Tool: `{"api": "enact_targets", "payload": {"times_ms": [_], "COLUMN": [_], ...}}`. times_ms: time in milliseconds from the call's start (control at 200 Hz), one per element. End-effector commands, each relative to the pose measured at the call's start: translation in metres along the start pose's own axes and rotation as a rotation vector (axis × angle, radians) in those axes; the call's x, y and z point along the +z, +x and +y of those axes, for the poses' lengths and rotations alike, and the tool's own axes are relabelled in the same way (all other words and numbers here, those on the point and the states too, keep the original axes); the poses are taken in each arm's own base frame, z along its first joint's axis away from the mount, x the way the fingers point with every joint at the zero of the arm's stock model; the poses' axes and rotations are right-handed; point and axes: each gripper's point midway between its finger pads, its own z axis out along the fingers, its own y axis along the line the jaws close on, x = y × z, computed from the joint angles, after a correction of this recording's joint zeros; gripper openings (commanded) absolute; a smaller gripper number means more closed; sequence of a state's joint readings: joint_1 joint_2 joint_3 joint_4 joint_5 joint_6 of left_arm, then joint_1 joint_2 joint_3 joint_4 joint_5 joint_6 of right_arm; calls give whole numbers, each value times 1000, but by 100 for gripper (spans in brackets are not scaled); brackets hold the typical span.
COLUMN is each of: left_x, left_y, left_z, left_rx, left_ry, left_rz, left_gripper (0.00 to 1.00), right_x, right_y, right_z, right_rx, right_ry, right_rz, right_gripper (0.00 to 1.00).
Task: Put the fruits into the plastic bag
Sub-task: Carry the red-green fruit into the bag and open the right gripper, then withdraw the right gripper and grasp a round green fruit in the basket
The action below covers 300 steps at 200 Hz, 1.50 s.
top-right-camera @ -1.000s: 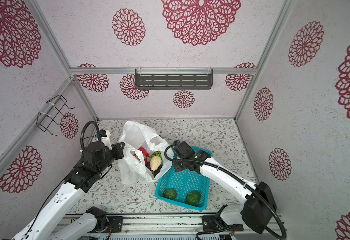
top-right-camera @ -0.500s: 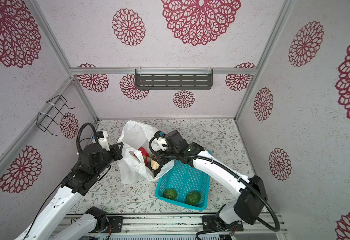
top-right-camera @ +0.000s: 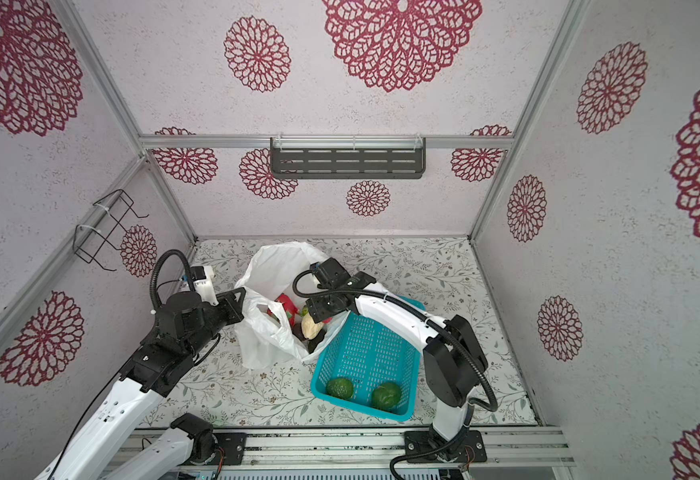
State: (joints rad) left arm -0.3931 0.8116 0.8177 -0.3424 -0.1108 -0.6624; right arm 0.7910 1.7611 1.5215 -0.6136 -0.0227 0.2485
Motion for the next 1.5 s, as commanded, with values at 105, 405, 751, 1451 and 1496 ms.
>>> {"api": "enact_targets", "payload": {"times_ms": [105, 405, 751, 1451, 1496], "left_x": [0, 0, 9, 4, 4], "left_y": [-1, -3, -11, -4, -5], "left_z": [0, 3, -3, 8, 8], "left_rx": [20, 29, 48, 65, 68], "left_ry": [-1, -9, -1, -34, -36], "left_rz": [-12, -38, -49, -52, -51], "left_gripper": [0, 0, 0, 0, 0], "right_x": [-60, -156, -108, -62, -60], "right_y": [-32, 15, 178, 298, 297], "right_z": [18, 20, -28, -48, -47], "right_rx": [-22, -49, 251, 299, 285], "right_ry": [-90, -184, -27, 128, 115], "right_rz": [-178, -311, 147, 653, 657], "right_gripper": [82, 84, 86, 99, 97]}}
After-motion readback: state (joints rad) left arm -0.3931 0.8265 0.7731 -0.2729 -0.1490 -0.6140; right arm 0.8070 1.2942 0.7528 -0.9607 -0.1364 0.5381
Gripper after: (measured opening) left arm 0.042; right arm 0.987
